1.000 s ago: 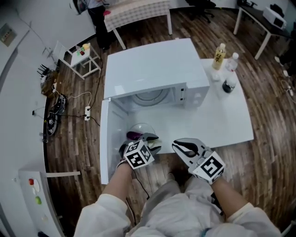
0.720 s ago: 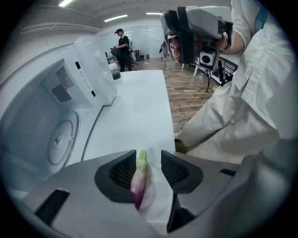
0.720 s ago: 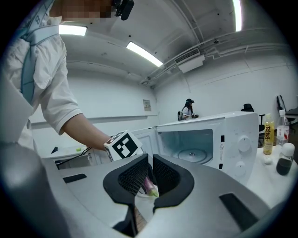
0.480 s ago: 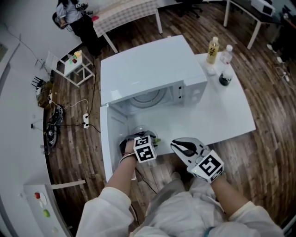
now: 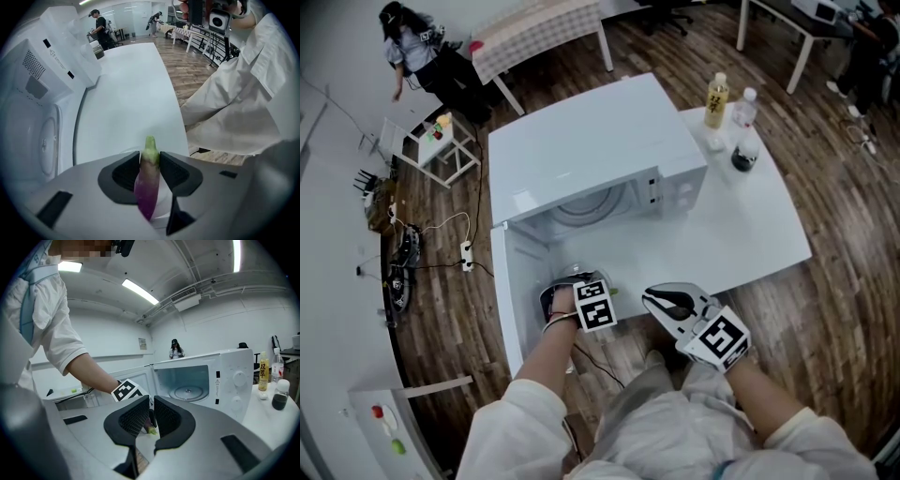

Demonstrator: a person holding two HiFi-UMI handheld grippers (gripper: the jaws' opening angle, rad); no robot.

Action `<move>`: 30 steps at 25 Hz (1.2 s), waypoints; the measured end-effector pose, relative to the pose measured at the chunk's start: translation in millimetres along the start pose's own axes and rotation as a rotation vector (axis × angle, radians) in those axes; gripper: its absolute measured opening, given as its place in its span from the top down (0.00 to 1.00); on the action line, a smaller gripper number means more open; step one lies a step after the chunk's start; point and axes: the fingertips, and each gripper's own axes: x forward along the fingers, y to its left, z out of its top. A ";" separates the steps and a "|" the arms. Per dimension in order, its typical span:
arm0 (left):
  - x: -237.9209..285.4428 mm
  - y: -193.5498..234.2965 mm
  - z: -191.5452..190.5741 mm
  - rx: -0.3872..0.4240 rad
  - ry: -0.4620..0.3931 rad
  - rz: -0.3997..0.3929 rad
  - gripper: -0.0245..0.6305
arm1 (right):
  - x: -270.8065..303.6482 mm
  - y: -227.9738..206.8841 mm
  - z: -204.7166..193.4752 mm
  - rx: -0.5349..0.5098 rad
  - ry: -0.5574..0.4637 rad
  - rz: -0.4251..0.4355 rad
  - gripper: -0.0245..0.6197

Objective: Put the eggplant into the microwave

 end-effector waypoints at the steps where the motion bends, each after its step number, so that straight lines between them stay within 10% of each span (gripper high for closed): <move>1: 0.3 0.1 -0.4 0.001 -0.001 0.001 0.75 | 0.5 -0.4 -1.1 0.001 0.003 0.001 0.90; 13: -32.3 30.8 18.4 -0.178 -0.167 0.077 0.77 | 5.8 -1.4 -8.5 0.021 0.022 0.024 0.90; 26: -116.8 78.3 39.6 -0.640 -0.593 0.177 0.77 | 26.8 -1.8 -28.5 0.053 0.097 0.059 0.90; 30: -132.9 79.4 44.4 -0.665 -0.633 0.199 0.77 | 46.8 0.4 -38.2 0.101 0.142 0.084 0.70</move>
